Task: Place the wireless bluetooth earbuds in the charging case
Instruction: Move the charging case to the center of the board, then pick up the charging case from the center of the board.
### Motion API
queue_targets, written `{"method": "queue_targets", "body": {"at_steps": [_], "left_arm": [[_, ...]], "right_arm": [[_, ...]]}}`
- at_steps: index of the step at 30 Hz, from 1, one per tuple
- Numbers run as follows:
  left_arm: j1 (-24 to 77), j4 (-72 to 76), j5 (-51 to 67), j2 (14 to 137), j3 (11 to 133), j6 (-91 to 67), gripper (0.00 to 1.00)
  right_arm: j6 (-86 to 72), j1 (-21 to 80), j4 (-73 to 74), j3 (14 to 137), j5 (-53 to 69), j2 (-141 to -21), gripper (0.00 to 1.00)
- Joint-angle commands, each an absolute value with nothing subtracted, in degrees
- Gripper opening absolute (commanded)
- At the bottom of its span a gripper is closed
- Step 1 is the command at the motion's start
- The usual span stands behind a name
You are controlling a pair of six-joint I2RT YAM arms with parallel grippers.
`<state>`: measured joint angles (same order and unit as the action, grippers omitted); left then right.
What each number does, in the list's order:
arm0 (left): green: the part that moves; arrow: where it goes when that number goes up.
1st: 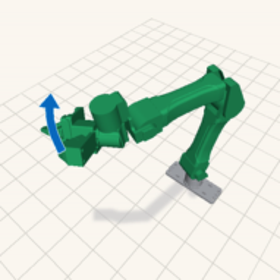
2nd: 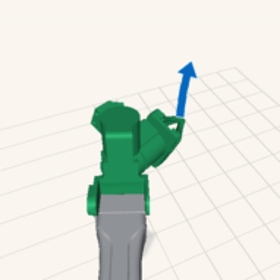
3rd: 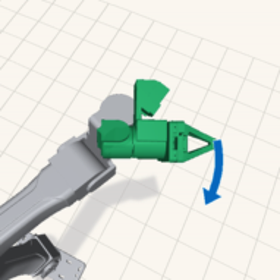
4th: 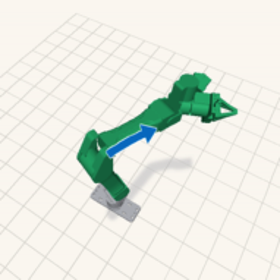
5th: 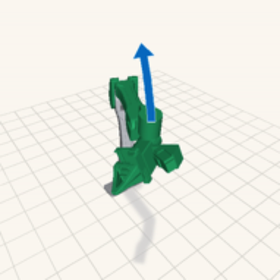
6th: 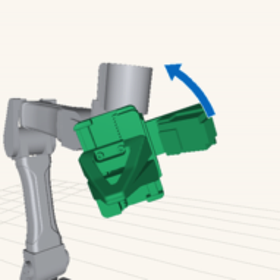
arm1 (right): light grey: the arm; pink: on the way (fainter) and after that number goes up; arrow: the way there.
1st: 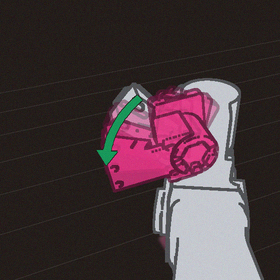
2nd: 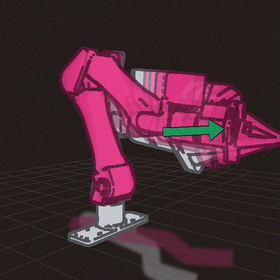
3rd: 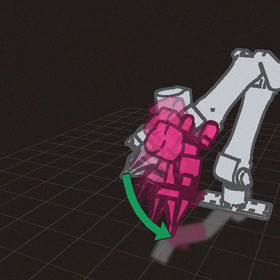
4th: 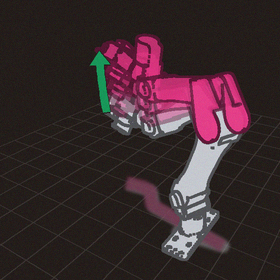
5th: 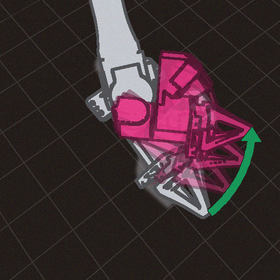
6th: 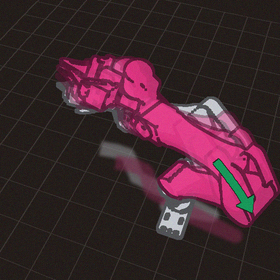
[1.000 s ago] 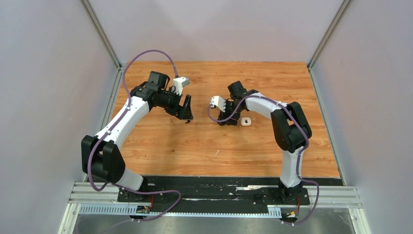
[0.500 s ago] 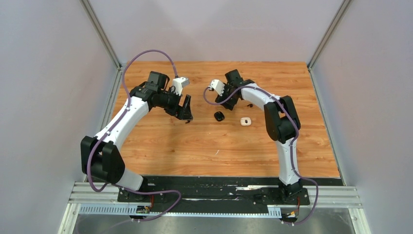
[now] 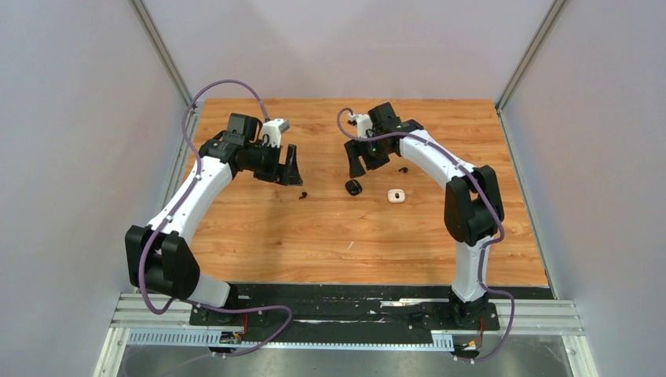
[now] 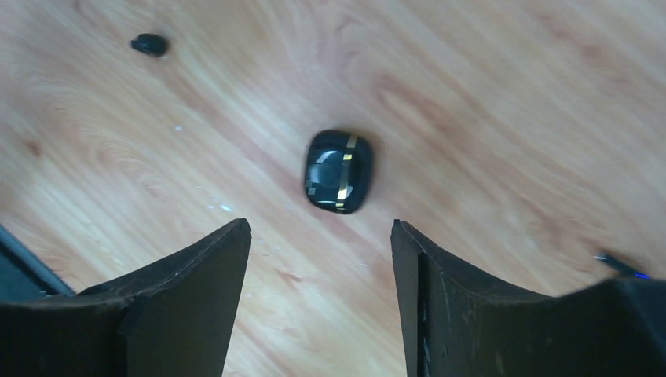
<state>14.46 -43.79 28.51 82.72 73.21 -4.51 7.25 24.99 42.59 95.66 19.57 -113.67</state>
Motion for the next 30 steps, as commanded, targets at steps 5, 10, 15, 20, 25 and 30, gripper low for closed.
{"method": "queue_targets", "body": {"at_steps": [5, 10, 15, 20, 25, 30], "left_arm": [[10.77, -40.65, 27.44, 81.52, 73.22, -10.18, 0.89], [9.73, -39.94, 28.04, 79.74, 71.06, -10.67, 0.89], [9.13, -39.12, 28.85, 78.40, 69.39, -11.35, 0.89], [8.75, -38.48, 30.02, 78.14, 69.10, -11.75, 0.89], [8.62, -38.37, 30.51, 78.05, 69.09, -11.59, 0.89], [8.61, -38.33, 30.64, 78.25, 69.16, -11.51, 0.89]], "right_arm": [[-1.43, 31.87, 41.38, 94.45, 12.55, -117.11, 0.63], [-1.41, 32.25, 40.23, 94.39, 8.58, -117.85, 0.61], [-0.51, 32.34, 39.67, 94.40, 7.55, -117.90, 0.61], [1.41, 32.34, 39.08, 94.31, 6.46, -119.72, 0.62], [3.79, 32.51, 38.98, 94.34, 7.01, -122.12, 0.61], [4.72, 32.42, 38.96, 93.70, 5.48, -122.95, 0.56]]}}
